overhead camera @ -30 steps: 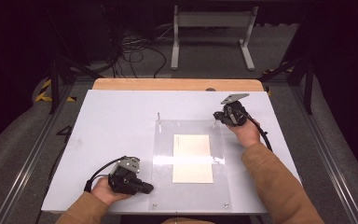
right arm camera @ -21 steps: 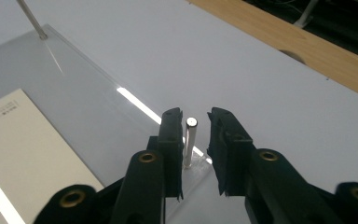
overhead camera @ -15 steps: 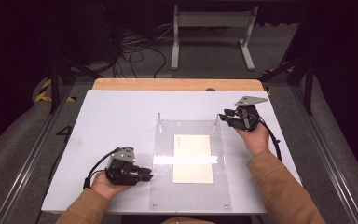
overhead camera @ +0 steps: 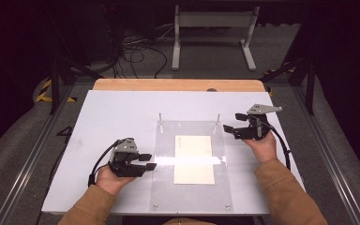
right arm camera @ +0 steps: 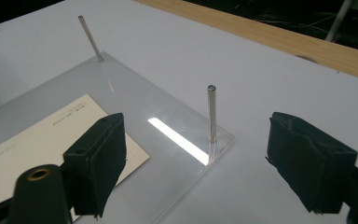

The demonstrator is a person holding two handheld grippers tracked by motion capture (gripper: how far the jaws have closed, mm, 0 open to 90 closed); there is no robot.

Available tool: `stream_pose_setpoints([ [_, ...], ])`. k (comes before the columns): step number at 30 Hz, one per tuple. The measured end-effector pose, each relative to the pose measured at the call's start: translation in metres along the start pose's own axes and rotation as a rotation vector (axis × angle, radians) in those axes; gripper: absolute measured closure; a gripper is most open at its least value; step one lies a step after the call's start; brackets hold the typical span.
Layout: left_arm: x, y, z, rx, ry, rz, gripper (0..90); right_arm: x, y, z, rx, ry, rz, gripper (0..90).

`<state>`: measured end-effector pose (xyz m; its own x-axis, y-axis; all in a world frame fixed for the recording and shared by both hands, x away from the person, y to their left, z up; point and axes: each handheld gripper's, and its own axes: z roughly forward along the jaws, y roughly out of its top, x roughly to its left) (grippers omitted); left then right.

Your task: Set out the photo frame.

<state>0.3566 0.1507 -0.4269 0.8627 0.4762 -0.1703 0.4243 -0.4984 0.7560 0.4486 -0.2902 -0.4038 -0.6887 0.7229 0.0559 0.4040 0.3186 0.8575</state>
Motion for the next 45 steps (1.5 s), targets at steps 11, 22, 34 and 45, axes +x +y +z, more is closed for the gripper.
stream_pose_setpoints([
  [11, -0.011, -0.003, -0.001, -0.013, -0.021, 0.009, 54.9, -0.007, -0.008, 0.034, 0.051, -0.081, -0.049, 59.1],
  [22, -0.014, -0.006, -0.002, -0.010, -0.042, 0.000, 55.0, -0.006, 0.004, 0.065, 0.076, -0.080, -0.136, 81.0],
  [34, -0.020, -0.009, -0.006, -0.021, -0.041, -0.003, 54.7, -0.018, 0.003, 0.068, 0.061, -0.035, -0.002, 84.7],
  [45, -0.022, -0.013, -0.013, -0.036, -0.030, 0.004, 54.4, -0.019, 0.009, 0.071, 0.104, -0.057, 0.082, 84.8],
])
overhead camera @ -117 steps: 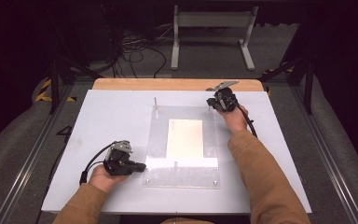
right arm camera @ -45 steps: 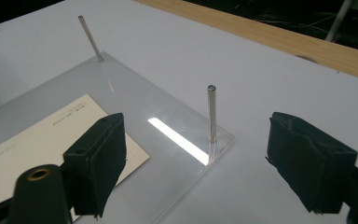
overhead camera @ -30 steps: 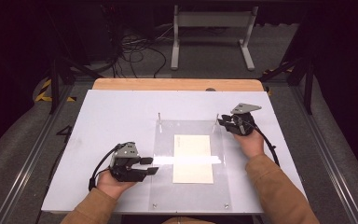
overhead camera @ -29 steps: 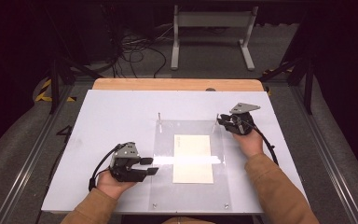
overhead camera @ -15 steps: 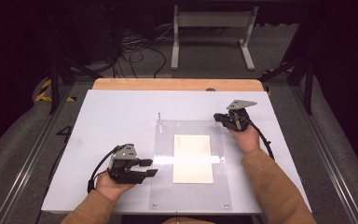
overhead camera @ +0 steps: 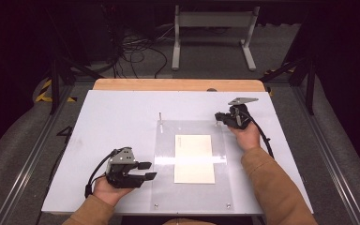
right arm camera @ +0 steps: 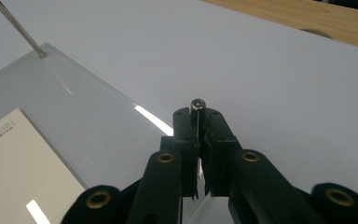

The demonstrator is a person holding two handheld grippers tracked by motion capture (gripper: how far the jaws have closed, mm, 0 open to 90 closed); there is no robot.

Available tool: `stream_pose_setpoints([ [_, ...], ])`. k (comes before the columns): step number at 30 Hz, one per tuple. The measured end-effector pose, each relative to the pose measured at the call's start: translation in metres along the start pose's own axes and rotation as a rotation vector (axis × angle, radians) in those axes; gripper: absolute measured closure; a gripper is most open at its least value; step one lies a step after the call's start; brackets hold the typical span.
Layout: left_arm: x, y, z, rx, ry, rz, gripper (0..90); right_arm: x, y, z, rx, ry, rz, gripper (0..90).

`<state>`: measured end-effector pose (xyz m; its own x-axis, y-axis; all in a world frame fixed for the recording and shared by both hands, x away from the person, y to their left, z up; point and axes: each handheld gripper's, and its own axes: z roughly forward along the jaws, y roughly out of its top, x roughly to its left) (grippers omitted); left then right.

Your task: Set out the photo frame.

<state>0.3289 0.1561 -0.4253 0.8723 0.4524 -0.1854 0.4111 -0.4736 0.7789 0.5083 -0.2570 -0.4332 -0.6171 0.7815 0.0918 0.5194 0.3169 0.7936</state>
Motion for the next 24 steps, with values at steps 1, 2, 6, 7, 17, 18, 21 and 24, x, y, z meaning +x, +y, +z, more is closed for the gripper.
stream_pose_setpoints([
  [1, 0.000, 0.000, 0.000, -0.001, 0.002, -0.001, 54.5, 0.000, 0.000, 0.000, 0.003, 0.000, 0.005, 84.9],
  [2, 0.000, -0.001, -0.001, -0.005, 0.000, -0.008, 54.5, 0.000, 0.001, 0.000, 0.005, 0.001, 0.011, 84.9],
  [6, 0.000, 0.000, -0.002, -0.011, 0.001, -0.007, 54.8, 0.000, 0.004, 0.002, 0.028, -0.011, 0.041, 84.9],
  [7, 0.000, 0.000, -0.002, -0.009, 0.002, -0.004, 54.8, 0.000, 0.006, 0.002, 0.036, -0.017, 0.045, 84.9],
  [17, 0.000, 0.000, -0.005, -0.020, -0.004, 0.002, 55.3, -0.002, 0.008, 0.005, 0.046, -0.027, 0.098, 85.0],
  [18, 0.000, -0.001, -0.006, -0.018, -0.003, 0.004, 55.3, -0.001, 0.009, 0.006, 0.051, -0.032, 0.101, 85.1],
  [21, 0.000, -0.001, -0.011, -0.030, -0.009, 0.016, 54.0, -0.002, 0.010, 0.006, 0.051, -0.028, 0.117, 85.1],
  [24, -0.002, -0.001, -0.015, -0.042, -0.036, 0.034, 47.2, -0.003, 0.011, 0.007, 0.058, -0.024, 0.128, 85.0],
])
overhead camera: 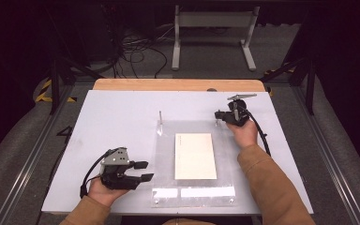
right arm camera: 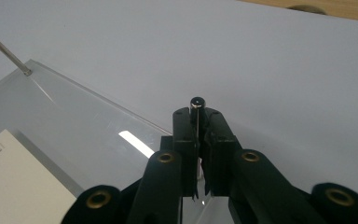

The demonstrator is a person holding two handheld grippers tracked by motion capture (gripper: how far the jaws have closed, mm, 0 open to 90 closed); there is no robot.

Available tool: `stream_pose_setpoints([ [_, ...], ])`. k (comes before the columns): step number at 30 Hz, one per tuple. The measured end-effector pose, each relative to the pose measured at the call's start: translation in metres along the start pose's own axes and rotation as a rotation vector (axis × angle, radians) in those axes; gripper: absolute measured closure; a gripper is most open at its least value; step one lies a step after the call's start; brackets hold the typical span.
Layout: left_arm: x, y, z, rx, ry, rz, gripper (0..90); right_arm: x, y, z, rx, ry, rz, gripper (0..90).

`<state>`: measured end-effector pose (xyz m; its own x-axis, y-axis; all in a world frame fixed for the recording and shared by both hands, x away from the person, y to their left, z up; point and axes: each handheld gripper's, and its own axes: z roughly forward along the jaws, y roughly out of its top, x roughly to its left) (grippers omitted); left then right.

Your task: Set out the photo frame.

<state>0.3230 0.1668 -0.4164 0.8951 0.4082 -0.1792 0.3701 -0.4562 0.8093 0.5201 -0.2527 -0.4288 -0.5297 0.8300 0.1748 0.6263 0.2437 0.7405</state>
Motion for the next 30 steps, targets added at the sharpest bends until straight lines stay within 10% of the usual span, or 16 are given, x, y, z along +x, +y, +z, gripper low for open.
stream_pose_setpoints([
  [14, -0.023, 0.004, 0.006, 0.004, -0.108, 0.120, 24.6, -0.003, 0.007, 0.002, 0.043, 0.010, 0.053, 84.8],
  [30, -0.048, 0.003, 0.023, 0.063, -0.101, 0.249, 8.4, -0.004, 0.007, 0.003, 0.052, 0.013, 0.067, 84.5],
])
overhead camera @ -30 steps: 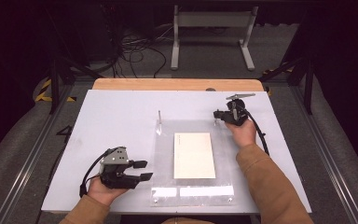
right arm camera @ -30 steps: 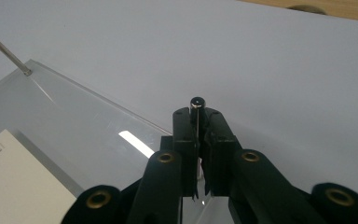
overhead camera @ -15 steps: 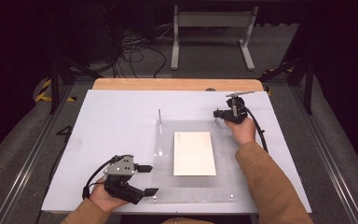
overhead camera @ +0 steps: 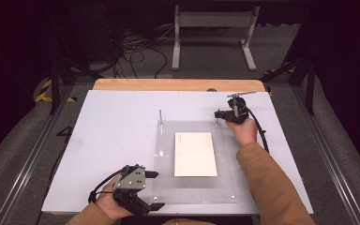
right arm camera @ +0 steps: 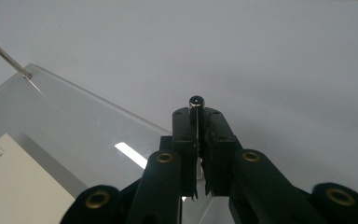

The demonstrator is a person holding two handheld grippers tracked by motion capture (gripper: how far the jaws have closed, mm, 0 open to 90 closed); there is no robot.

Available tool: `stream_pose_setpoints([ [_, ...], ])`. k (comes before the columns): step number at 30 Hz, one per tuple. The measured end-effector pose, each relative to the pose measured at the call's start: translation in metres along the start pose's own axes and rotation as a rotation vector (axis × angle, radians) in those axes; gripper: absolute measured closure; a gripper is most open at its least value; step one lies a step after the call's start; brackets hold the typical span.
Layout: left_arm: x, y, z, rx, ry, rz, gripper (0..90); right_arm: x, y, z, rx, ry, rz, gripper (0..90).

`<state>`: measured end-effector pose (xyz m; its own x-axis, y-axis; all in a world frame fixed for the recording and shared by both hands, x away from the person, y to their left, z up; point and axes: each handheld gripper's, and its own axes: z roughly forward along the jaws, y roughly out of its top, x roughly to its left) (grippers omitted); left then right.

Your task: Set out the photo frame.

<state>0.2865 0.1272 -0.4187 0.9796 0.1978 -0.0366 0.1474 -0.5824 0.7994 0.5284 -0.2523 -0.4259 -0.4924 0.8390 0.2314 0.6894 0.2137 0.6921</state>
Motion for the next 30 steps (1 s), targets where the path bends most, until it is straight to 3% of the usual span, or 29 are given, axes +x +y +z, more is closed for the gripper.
stream_pose_setpoints([
  [6, -0.005, 0.001, 0.007, 0.045, 0.015, 0.051, 7.0, 0.000, 0.000, 0.001, 0.004, 0.000, 0.012, 84.2],
  [11, -0.005, 0.000, 0.012, 0.076, 0.029, 0.052, 4.8, -0.001, 0.000, 0.001, 0.006, 0.003, 0.016, 84.1],
  [15, -0.006, -0.001, 0.016, 0.105, 0.065, 0.071, 3.5, -0.004, 0.000, 0.002, 0.008, 0.032, 0.044, 83.0],
  [19, -0.003, -0.004, 0.018, 0.122, 0.090, 0.070, 2.3, -0.003, 0.000, 0.002, 0.017, 0.025, 0.036, 83.0],
  [30, -0.006, -0.003, 0.011, 0.099, 0.173, 0.127, 1.1, -0.005, -0.001, 0.004, 0.022, 0.040, 0.045, 82.4],
])
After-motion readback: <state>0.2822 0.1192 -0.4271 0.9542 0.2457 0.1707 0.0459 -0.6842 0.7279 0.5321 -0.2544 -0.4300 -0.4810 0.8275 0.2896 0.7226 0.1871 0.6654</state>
